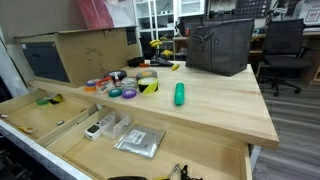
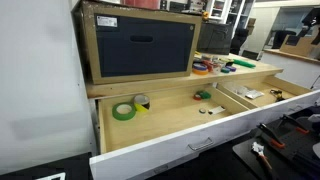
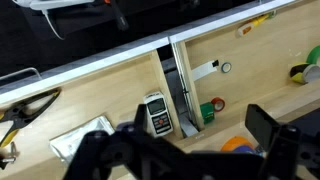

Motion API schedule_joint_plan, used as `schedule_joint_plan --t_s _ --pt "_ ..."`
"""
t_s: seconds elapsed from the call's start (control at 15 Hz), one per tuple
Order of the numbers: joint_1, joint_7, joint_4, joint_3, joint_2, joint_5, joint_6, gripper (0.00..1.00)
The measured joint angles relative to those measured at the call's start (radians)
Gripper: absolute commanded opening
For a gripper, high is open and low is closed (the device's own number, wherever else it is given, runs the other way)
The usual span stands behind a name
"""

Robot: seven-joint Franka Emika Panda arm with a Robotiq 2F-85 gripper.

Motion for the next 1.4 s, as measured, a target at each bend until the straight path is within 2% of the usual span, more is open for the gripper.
schedule_joint_plan --t_s 0.87,1.07,1.4 --pt "-0.001 0.0 0.0 0.01 0.0 0.003 0.001 1.0" --pt "0.01 0.008 0.007 0.071 0.0 0.035 0.017 1.0" --pt "0.085 0.1 0.066 0.244 0.035 0.096 0.073 1.0"
